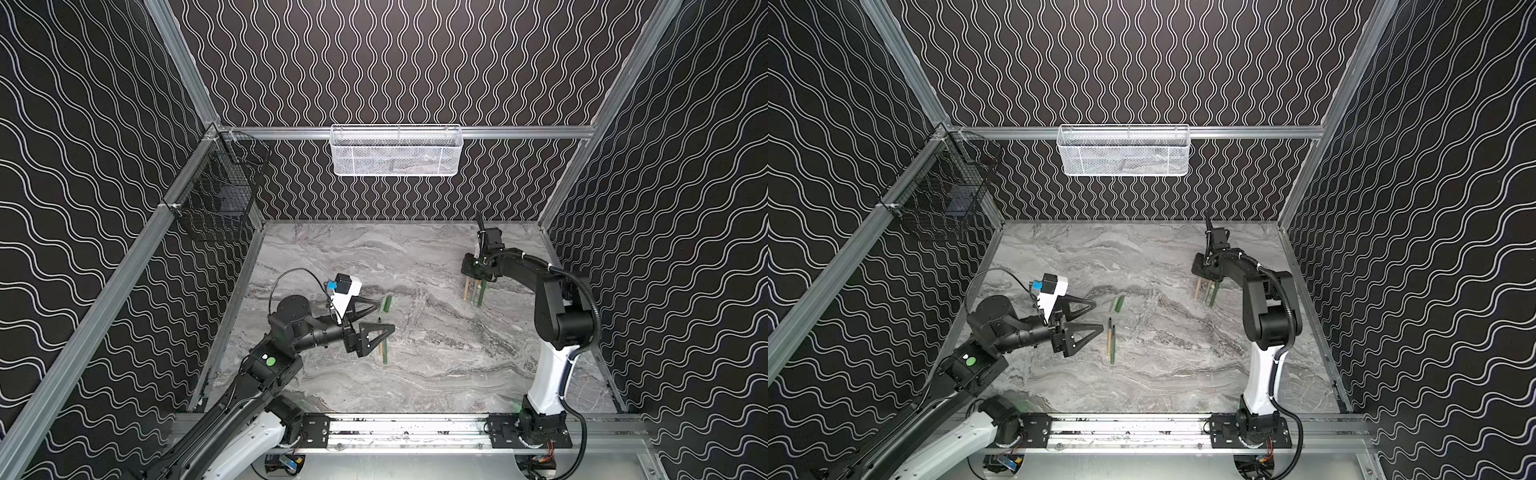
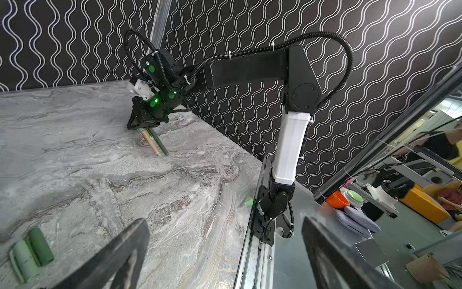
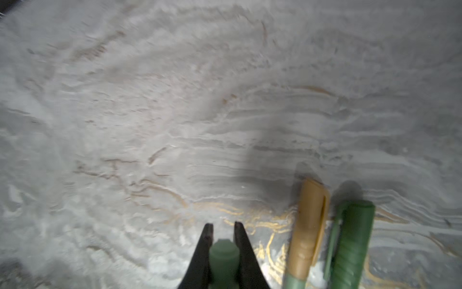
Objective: Insert pens into pen caps
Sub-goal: Place a pen at the middle-right of the table.
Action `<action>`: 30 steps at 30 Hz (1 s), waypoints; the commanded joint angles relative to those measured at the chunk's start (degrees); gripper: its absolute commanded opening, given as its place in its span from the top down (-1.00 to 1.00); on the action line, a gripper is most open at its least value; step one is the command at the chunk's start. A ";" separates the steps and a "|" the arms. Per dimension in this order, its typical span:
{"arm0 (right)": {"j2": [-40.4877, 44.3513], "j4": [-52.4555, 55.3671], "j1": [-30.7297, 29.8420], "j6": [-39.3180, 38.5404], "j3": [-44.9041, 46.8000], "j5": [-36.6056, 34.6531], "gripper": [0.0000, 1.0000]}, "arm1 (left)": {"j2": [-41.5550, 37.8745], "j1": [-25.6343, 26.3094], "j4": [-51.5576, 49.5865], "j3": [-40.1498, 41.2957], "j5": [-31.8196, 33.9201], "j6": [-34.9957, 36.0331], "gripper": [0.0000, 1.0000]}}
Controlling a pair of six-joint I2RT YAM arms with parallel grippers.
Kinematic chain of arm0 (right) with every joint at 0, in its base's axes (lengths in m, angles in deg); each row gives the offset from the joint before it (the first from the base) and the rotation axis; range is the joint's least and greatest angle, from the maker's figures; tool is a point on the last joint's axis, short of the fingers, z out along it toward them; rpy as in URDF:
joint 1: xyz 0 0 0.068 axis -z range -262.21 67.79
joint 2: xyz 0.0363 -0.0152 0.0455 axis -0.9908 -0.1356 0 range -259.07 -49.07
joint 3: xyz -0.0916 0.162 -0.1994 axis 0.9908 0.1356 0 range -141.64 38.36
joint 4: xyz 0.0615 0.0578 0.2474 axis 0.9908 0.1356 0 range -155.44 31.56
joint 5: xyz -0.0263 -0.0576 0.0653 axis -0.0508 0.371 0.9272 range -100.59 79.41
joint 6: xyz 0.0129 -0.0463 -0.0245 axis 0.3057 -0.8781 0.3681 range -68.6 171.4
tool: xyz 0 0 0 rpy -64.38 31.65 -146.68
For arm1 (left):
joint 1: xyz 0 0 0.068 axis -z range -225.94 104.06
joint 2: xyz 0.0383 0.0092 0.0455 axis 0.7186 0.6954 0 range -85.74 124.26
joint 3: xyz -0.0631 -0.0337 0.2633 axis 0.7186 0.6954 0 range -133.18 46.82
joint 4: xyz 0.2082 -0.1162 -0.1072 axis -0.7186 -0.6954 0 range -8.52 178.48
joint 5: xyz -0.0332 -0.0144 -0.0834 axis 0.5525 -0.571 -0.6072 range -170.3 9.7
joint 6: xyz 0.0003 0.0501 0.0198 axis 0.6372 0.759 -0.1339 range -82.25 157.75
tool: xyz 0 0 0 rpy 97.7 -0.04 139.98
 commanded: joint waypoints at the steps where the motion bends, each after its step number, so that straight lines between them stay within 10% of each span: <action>1: -1.81 1.18 0.23 1.38 -1.42 -1.47 1.00 | 0.09 -0.10 2.68 -0.02 0.30 0.18 -0.97; 13: -3.38 4.40 0.14 2.48 -2.72 -7.59 0.85 | -0.19 -0.10 3.74 -0.40 -0.54 0.03 -0.97; 30: 1.31 8.64 -3.21 -2.68 -9.44 -8.78 0.14 | -1.09 -0.10 5.02 0.11 -0.31 -0.52 -0.97</action>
